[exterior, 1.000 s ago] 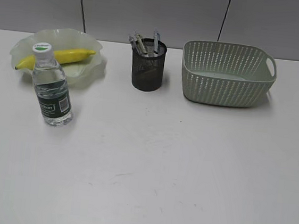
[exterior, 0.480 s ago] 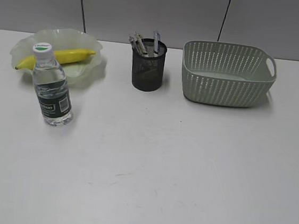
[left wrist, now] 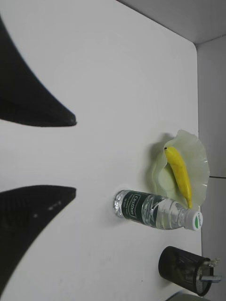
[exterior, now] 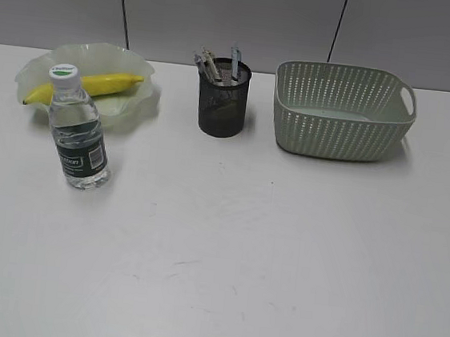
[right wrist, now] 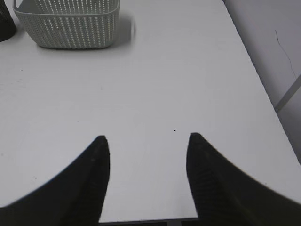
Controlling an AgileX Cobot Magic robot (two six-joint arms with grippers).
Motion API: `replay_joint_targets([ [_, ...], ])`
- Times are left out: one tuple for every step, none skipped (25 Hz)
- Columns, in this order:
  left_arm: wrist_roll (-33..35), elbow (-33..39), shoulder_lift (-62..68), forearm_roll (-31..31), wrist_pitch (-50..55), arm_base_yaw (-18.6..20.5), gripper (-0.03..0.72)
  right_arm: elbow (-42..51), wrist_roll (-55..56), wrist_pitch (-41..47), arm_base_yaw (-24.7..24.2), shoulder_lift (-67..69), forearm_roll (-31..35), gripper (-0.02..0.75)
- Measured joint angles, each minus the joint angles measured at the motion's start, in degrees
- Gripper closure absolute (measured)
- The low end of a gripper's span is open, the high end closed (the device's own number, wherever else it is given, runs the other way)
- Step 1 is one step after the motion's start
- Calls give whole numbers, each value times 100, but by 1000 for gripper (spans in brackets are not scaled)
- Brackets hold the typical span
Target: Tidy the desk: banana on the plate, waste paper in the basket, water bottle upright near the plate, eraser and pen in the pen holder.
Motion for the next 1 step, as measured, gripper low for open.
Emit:
replay_joint_targets([
  [0,0,0,0,0,0,374,0,0,0,0,0,0,314],
])
